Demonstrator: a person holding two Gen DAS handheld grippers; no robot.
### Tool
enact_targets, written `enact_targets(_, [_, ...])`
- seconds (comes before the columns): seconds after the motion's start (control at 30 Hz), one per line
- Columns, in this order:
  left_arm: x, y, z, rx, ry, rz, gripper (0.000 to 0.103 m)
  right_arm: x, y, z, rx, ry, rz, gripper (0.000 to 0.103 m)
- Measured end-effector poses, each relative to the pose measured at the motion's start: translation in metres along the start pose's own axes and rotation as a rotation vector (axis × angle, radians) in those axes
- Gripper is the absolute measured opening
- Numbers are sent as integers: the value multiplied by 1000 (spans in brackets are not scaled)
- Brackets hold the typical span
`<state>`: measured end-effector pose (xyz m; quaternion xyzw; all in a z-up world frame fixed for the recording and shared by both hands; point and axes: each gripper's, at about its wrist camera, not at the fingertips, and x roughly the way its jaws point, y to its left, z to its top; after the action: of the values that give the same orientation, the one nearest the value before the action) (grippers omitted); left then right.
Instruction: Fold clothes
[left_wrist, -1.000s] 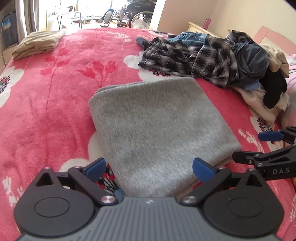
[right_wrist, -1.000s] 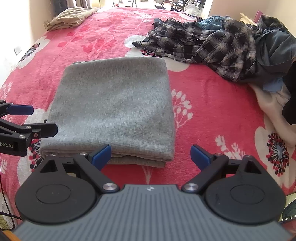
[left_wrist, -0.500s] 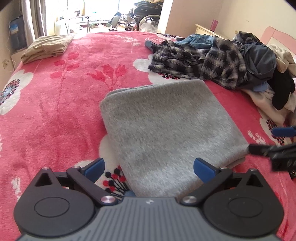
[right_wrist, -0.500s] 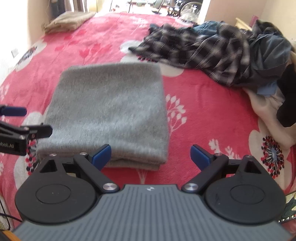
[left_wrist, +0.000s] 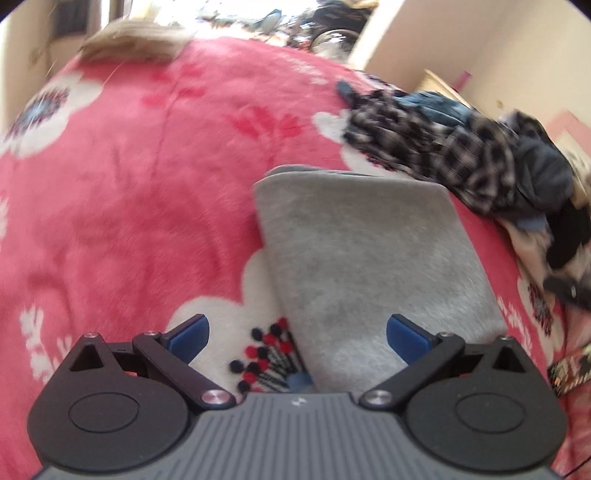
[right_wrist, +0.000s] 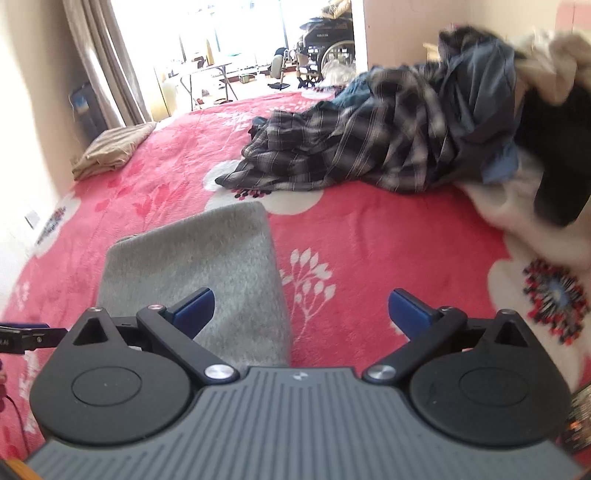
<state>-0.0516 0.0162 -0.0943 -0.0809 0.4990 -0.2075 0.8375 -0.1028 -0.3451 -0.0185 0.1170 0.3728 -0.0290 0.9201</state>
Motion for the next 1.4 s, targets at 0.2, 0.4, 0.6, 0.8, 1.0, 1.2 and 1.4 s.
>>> enact_targets(0.2, [11,16,0,-60,54,-62,102,20,-17,-6,134,93,114,101])
enact_targets(0.4, [23,4,0,15,80,-167,101,40,-26,-13,235,148,212,101])
enact_targets(0.6, [40,1,2,54,104,-203,96,61,-38,-15,319,179,283,101])
enact_targets(0.8, [60,15,11,-9,136,-240,91,83,-52,-21,405,215,334,101])
enact_targets(1.0, [76,25,20,-58,146,-288,91,103,-62,-28,468,258,377,101])
enact_targets(1.2, [86,23,27,-51,130,-307,91,114,-62,-26,470,265,399,102])
enact_targets(1.4, [96,18,33,-30,113,-314,91,121,-62,-22,460,267,427,102])
